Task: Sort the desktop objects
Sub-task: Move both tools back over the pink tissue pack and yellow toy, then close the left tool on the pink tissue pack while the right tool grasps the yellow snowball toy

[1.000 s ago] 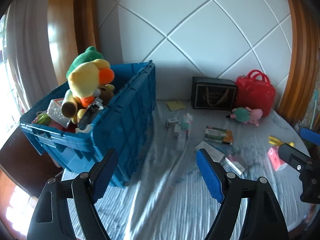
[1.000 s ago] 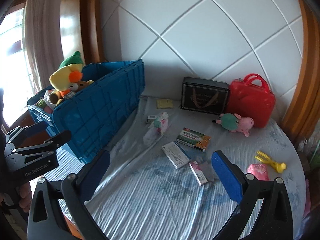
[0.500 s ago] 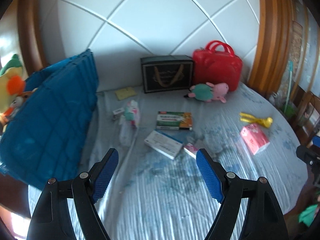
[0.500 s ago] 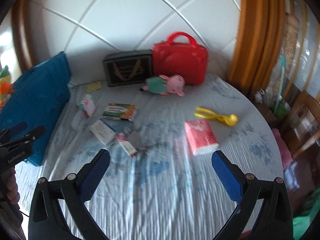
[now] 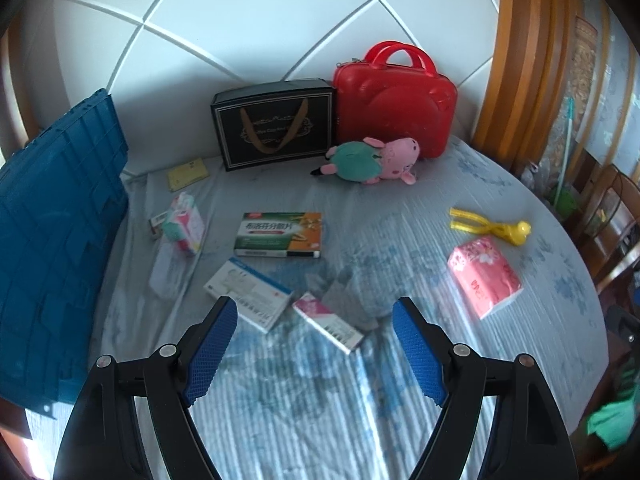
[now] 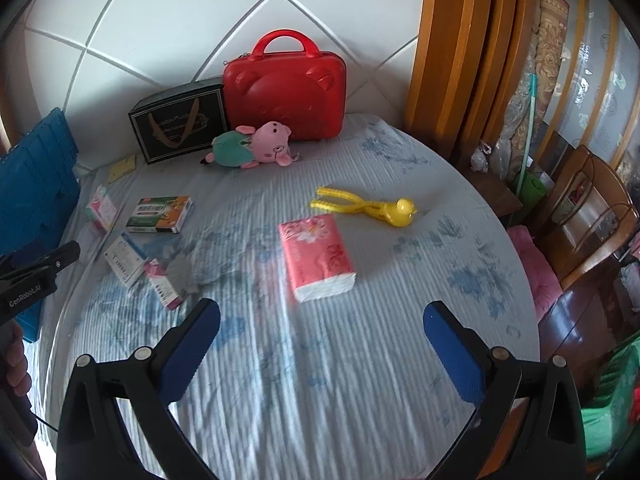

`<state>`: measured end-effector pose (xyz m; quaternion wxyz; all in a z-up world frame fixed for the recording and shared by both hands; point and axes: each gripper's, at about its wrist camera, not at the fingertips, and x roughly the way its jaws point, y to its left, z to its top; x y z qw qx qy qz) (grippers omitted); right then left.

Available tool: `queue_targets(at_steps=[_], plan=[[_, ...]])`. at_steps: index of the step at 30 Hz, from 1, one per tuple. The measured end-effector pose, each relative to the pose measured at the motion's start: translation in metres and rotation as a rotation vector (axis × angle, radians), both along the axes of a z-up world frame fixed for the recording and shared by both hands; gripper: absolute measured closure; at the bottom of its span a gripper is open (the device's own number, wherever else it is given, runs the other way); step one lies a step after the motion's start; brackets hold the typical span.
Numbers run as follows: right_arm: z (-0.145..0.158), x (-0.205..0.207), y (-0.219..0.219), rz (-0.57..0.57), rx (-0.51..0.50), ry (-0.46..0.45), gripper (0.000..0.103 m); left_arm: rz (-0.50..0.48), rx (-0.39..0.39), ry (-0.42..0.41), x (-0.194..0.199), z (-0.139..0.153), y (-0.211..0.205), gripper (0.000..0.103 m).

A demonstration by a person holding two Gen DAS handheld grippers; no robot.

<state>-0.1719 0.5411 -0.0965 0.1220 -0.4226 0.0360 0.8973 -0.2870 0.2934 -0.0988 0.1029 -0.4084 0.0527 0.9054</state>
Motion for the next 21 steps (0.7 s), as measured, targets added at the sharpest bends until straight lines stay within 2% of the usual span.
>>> queue_targets(at_steps=[5,11,14,21], plan=[[-0.021,-0.044,0.069,0.101,-0.006,-0.029,0.0,0.081,-0.007,-0.025,-0.011,-0.028,0.07,0.023],[-0.057,-0.094,0.151,0.252,-0.022,-0.13,0.0,0.191,-0.004,-0.129,-0.02,-0.067,0.164,0.023],[-0.075,-0.107,0.18,0.304,-0.024,-0.186,0.0,0.18,0.01,-0.179,-0.02,-0.082,0.208,0.023],[-0.102,-0.118,0.216,0.334,-0.073,-0.234,0.0,0.152,-0.06,-0.222,-0.032,-0.108,0.272,0.023]])
